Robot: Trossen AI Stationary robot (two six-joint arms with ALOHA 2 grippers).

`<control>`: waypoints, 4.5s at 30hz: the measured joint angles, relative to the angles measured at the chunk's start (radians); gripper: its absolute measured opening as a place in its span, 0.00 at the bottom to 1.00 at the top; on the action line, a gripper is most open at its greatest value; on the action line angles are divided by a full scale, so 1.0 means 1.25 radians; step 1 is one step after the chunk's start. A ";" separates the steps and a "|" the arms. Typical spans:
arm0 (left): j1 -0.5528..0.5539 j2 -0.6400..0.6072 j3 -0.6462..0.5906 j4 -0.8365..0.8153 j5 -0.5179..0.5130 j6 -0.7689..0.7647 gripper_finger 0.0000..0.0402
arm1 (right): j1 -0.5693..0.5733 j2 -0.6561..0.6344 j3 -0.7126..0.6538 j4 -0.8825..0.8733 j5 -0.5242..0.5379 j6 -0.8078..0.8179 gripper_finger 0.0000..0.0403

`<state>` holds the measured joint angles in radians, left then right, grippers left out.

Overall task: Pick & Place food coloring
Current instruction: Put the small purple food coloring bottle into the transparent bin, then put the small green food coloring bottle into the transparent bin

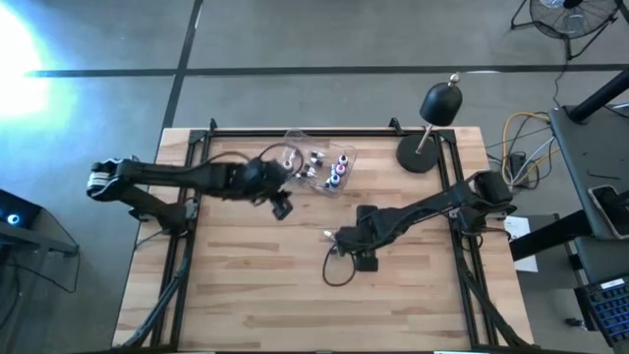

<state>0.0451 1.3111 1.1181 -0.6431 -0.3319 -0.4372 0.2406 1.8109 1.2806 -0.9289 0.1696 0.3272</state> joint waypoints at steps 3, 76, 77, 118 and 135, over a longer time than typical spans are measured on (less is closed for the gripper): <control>-0.049 -0.038 -0.069 -0.002 -0.034 -0.104 0.42 | 0.010 0.032 0.002 0.017 -0.014 -0.053 0.50; -0.257 -0.136 -0.308 0.070 -0.131 -0.448 0.42 | -0.189 0.012 0.149 0.301 0.083 0.073 0.14; -0.257 -0.136 -0.308 0.075 -0.132 -0.448 0.42 | -0.225 -0.002 0.155 0.299 0.094 0.101 0.15; -0.100 0.387 -0.126 0.676 0.321 0.466 0.42 | 0.019 -0.145 0.132 -0.194 0.098 0.378 0.58; -0.027 0.496 -0.047 0.596 0.401 0.540 0.42 | 0.107 -0.145 0.120 -0.192 0.141 0.618 0.58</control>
<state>0.0109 1.9305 1.0592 0.1024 0.1692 0.2375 0.3746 1.6299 1.4304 -1.1690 0.3456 1.0993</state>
